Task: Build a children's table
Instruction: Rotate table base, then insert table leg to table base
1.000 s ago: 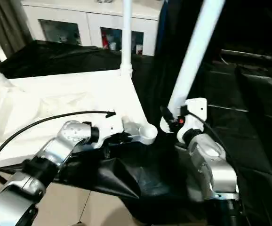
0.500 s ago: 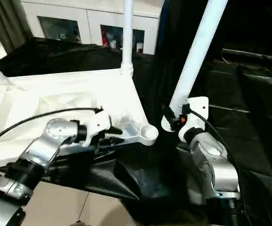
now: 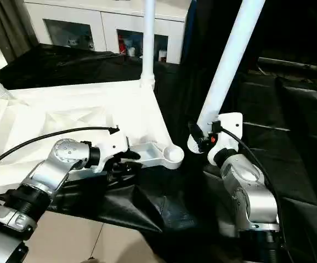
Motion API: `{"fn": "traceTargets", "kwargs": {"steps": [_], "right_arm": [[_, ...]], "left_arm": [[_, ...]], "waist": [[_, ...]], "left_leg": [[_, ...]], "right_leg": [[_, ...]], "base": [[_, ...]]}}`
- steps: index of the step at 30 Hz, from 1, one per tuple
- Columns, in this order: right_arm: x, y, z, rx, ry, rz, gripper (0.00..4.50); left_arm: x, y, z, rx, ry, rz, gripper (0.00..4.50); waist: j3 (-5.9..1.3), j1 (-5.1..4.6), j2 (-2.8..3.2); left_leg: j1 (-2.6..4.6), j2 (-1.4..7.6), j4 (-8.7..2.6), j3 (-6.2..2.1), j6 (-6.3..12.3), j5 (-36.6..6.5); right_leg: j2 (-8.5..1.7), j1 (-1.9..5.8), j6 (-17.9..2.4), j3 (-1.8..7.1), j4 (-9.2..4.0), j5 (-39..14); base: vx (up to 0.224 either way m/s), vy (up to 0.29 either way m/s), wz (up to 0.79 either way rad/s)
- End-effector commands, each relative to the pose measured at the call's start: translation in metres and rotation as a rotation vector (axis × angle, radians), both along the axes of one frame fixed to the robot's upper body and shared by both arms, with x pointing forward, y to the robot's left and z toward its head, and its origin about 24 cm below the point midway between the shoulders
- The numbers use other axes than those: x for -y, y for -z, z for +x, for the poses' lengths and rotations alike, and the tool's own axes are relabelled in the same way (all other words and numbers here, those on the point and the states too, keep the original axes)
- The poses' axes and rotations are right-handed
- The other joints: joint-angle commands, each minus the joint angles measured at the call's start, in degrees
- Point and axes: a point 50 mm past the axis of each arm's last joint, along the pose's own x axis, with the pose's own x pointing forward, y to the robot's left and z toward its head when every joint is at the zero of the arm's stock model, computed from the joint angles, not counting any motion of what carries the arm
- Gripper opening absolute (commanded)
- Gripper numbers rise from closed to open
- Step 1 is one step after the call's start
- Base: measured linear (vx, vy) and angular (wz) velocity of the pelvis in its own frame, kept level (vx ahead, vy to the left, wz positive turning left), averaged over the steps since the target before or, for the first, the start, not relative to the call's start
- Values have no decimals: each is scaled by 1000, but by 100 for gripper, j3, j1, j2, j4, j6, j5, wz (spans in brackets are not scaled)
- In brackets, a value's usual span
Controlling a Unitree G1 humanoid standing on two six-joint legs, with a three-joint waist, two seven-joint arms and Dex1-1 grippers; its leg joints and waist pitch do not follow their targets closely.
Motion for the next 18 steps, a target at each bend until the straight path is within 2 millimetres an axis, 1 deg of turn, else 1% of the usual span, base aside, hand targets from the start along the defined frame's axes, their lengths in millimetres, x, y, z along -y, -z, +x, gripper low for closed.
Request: {"fn": "traceTargets", "kwargs": {"steps": [1, 2, 4, 5, 6, 7, 9, 13, 16, 17, 18], "right_arm": [[-2, -5, 2, 15, -15, 9, 191], [-2, -5, 2, 14, -14, 9, 191], [-2, -5, 2, 14, -14, 9, 191], [-2, -5, 2, 15, -13, 8, 191], [-2, -6, 1, 17, -11, 8, 191], [-2, -6, 1, 17, -11, 8, 191], [-2, -6, 1, 17, -10, 8, 191], [-3, -6, 1, 16, -14, 11, 191], [-7, -6, 1, 0, -53, 22, 191], [-11, -6, 1, -15, -98, 39, 191], [-19, -8, -1, -39, -193, 74, 191]], "left_arm": [[2, -4, 3, 3, 13, 5, 78], [3, -4, 3, 1, 15, 5, 60], [3, -4, 3, 0, 16, 5, 49], [3, -4, 3, -5, 17, 7, 28], [3, -2, 3, -14, 22, 11, 28], [3, -2, 3, -19, 25, 13, 19], [3, -1, 3, -25, 28, 14, 5], [3, 0, 3, -31, 31, 16, 0], [3, 0, 3, -32, 32, 14, 0], [3, -1, 3, -33, 32, 7, 0], [7, -4, 3, -27, 42, -16, 0]], "waist": [[-429, 16, -55], [-428, 13, -57], [-426, 13, -56], [-423, 9, -34], [-422, 10, -18], [-415, 8, -32], [-416, 11, -34], [-420, 12, -33], [-426, 9, -21], [-429, 6, 12], [-429, 5, -4]], "left_leg": [[-12, 76, -363, 19, 259, -847], [-13, 79, -363, 17, 260, -847], [-10, 82, -364, 18, 262, -863], [-6, 78, -362, 22, 254, -892], [-3, 71, -362, 21, 249, -913], [0, 73, -368, 19, 228, -997], [5, 73, -368, 19, 218, -1035], [6, 75, -370, 12, 208, -1039], [2, 79, -366, 10, 220, -996], [0, 75, -363, 9, 234, -1001], [-2, 75, -364, 9, 241, -1015]], "right_leg": [[-335, 370, -765, 284, -328, -1592], [-336, 372, -778, 283, -320, -1570], [-342, 375, -808, 285, -323, -1579], [-335, 368, -809, 286, -334, -1590], [-331, 368, -802, 283, -338, -1610], [-339, 374, -780, 279, -355, -1720], [-341, 372, -749, 278, -367, -1826], [-342, 373, -701, 273, -376, -1910], [-336, 377, -746, 277, -360, -1769], [-328, 383, -788, 275, -357, -1672], [-326, 387, -816, 274, -350, -1632]], "base": [[0, 0, 0], [0, 0, 0], [0, 0, 0], [0, 0, 0], [0, 0, 0], [0, 0, 0], [0, 0, 0], [0, 0, 0], [0, 0, 0], [0, 0, 0], [0, 0, 0]]}}
